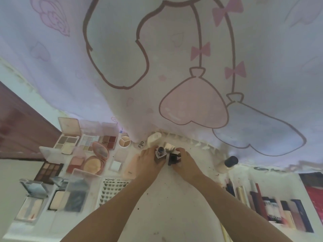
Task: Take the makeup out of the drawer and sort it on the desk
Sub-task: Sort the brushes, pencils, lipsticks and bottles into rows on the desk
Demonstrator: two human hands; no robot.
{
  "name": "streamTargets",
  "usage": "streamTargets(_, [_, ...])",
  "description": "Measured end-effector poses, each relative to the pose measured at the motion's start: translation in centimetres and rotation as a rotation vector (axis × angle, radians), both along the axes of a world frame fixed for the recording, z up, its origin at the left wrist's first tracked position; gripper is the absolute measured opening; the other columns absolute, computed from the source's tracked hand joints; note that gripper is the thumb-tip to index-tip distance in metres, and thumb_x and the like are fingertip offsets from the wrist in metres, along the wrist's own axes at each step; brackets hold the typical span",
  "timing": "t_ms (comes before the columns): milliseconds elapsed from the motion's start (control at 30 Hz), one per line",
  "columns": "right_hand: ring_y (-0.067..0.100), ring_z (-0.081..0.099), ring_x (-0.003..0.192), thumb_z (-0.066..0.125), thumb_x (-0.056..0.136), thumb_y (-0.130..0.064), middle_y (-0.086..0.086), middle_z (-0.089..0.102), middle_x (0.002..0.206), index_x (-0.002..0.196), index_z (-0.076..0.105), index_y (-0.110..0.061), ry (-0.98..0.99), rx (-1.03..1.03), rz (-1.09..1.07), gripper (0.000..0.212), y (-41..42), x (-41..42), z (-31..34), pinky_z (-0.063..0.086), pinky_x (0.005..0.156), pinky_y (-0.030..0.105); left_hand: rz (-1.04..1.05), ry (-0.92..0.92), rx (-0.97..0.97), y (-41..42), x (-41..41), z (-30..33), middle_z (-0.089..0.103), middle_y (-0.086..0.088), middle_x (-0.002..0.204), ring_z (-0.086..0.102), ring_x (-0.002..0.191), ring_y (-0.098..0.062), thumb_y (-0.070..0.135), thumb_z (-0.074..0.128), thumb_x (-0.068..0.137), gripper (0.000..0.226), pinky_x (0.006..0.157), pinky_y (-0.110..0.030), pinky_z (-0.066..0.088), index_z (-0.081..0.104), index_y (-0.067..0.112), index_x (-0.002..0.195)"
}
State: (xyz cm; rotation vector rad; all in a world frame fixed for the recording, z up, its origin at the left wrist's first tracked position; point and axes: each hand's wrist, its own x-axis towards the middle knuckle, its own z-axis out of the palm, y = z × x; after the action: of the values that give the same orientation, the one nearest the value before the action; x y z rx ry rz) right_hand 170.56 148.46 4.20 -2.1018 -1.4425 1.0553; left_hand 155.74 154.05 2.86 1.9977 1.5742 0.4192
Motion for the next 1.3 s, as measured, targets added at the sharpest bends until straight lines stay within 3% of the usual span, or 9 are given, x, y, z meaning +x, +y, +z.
streamTargets(100, [0.017,0.055,0.108,0.059,0.091,-0.027,0.002,0.048,0.124,0.128,0.047,-0.018,-0.091,0.072,0.031,0.040,-0.6,1.8,2.9,0.043,0.089,0.022,0.027,-0.130,0.042,-0.8,-1.1,1.1,0.056,0.006,0.113,0.047,0.107,-0.017,0.040,0.068,0.081,0.061,0.091,-0.030,0.039,0.043,0.019,0.133])
streamTargets(233, [0.014,0.053,0.106,0.045,0.097,-0.025,-0.002,0.055,0.117,0.113,0.060,-0.020,-0.403,0.198,0.029,0.022,-2.8,6.4,7.8,0.044,0.090,0.025,-0.080,-0.356,0.467,-4.2,-0.4,3.3,0.055,0.005,0.101,0.047,0.093,-0.011,0.029,0.053,0.085,0.032,0.086,-0.021,0.038,0.049,0.019,0.115])
streamTargets(367, [0.021,0.052,0.108,0.039,0.098,-0.029,0.001,0.057,0.112,0.113,0.060,-0.019,-0.695,0.067,-0.009,0.028,-5.1,9.8,9.6,0.046,0.085,0.031,-0.438,-0.345,0.050,-7.3,6.4,4.0,0.052,0.007,0.110,0.049,0.102,-0.006,0.023,0.046,0.094,0.033,0.090,-0.022,0.043,0.049,0.020,0.126])
streamTargets(500, [0.022,0.058,0.093,0.037,0.097,-0.039,0.002,0.057,0.099,0.109,0.050,-0.016,-0.686,-0.192,0.028,0.029,-6.2,10.2,7.9,0.049,0.080,0.033,-0.484,-0.135,-0.375,-7.5,12.7,1.8,0.029,-0.004,0.151,0.036,0.135,-0.022,0.023,0.044,0.098,0.056,0.111,-0.035,0.032,0.022,0.019,0.149])
streamTargets(633, [0.022,0.061,0.086,0.046,0.096,-0.025,0.004,0.058,0.096,0.109,0.045,-0.012,-0.697,-0.176,0.047,0.019,-6.6,11.0,6.0,0.054,0.076,0.032,-0.529,-0.121,-0.522,-7.2,15.7,0.4,0.043,-0.010,0.141,0.055,0.116,-0.034,0.017,0.048,0.091,0.059,0.095,-0.043,0.048,0.027,0.020,0.146])
streamTargets(833, [0.019,0.058,0.071,0.040,0.099,-0.028,0.004,0.058,0.083,0.100,0.043,-0.013,-0.561,-0.127,0.069,0.015,-6.9,11.0,7.4,0.049,0.066,0.028,-0.418,-0.284,-0.475,-7.8,14.7,1.5,0.061,0.000,0.102,0.058,0.084,-0.017,0.031,0.052,0.093,0.031,0.088,-0.038,0.052,0.048,0.016,0.119])
streamTargets(933, [0.014,0.051,0.062,0.035,0.099,-0.037,0.000,0.055,0.075,0.092,0.045,-0.016,-0.454,-0.044,-0.013,0.023,-6.8,10.5,10.1,0.041,0.057,0.024,-0.423,-0.347,-0.345,-7.6,12.2,3.9,0.058,0.007,0.100,0.054,0.092,-0.010,0.032,0.056,0.092,0.030,0.087,-0.030,0.046,0.054,0.016,0.117])
streamTargets(1100, [0.012,0.048,0.060,0.027,0.098,-0.050,0.000,0.051,0.070,0.068,0.045,-0.019,-0.521,-0.097,-0.002,0.047,-5.9,8.4,15.2,0.041,0.062,0.025,-0.496,-0.259,-0.007,-8.5,8.4,7.9,0.050,0.004,0.105,0.049,0.096,-0.014,0.039,0.052,0.093,0.031,0.084,-0.029,0.043,0.047,0.019,0.116])
streamTargets(1300, [0.010,0.044,0.057,0.035,0.099,-0.039,-0.006,0.048,0.064,0.070,0.049,-0.017,-0.326,0.087,0.055,0.039,-5.4,5.1,18.2,0.033,0.054,0.020,-0.471,-0.563,-0.369,-8.2,3.7,12.8,0.056,-0.005,0.073,0.058,0.057,-0.012,0.025,0.055,0.095,0.024,0.054,-0.032,0.055,0.049,0.008,0.112])
